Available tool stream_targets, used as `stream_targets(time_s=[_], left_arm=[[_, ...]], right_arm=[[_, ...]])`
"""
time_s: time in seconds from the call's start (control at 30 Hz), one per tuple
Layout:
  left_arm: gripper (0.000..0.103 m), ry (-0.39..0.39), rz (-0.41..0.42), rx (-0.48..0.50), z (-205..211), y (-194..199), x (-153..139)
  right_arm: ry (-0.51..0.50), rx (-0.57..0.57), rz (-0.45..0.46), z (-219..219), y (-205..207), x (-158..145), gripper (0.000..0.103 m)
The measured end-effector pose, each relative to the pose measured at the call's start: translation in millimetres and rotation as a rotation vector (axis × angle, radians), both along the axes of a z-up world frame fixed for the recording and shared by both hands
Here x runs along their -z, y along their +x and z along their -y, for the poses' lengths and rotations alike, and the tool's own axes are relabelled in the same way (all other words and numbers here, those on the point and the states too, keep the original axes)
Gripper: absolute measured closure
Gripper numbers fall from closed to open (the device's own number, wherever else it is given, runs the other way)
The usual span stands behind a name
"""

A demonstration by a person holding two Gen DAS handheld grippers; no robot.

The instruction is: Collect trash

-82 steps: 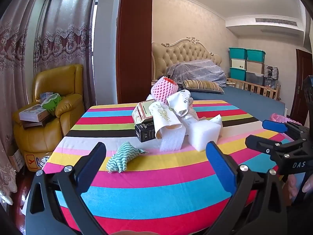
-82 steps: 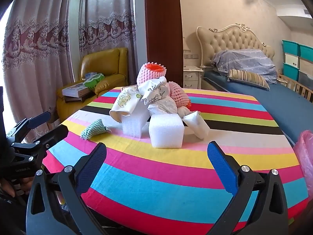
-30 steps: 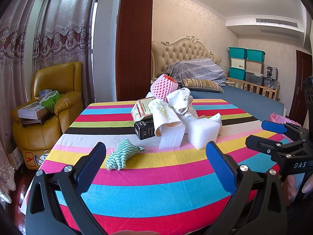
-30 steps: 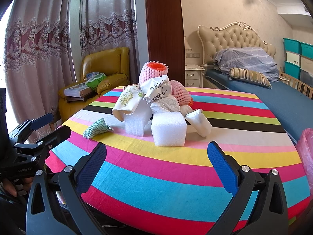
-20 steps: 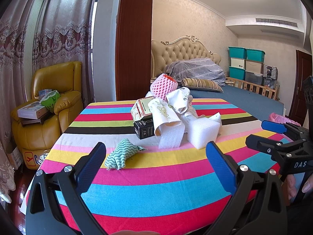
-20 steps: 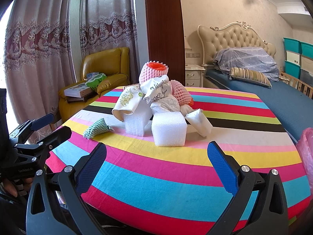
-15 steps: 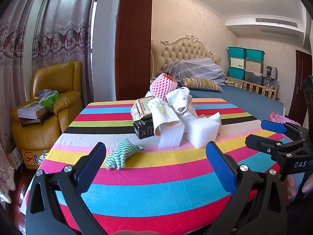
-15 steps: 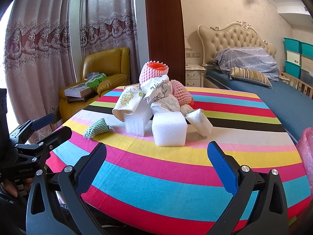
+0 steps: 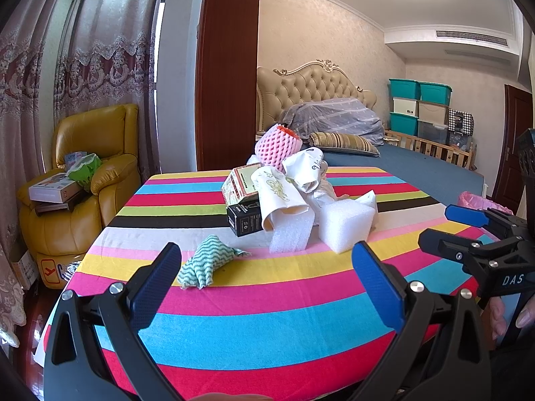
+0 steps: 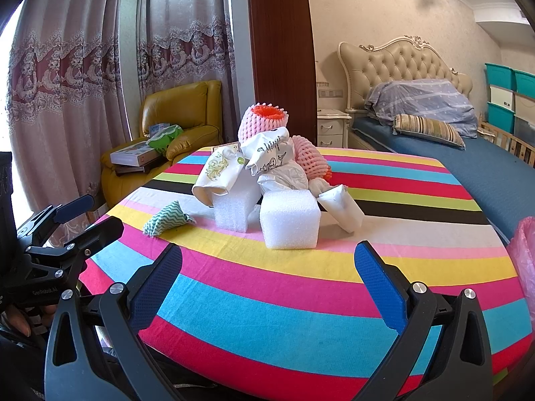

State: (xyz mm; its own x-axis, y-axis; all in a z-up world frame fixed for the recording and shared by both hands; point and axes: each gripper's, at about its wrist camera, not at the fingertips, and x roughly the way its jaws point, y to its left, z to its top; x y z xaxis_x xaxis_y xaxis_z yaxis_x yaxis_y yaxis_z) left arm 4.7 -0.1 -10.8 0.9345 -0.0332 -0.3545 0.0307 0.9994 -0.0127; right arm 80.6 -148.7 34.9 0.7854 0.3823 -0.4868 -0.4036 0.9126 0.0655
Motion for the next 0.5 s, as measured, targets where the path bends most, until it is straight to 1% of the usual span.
stream_targets(time_s=[0.3,0.5], left_arm=[[0.004,-0.013,-0.018,0.003,-3.0,0.6,-1.1],[0.004,-0.053,-0.085,-0.019,-20.4,10.7,5.6]], right_arm=[[0.000,-0.001,-0.006,-0.8,2.2,1.6,0.007],[-0.014,-0.010,-0.033,-3.7,12.9,7.3,0.007]])
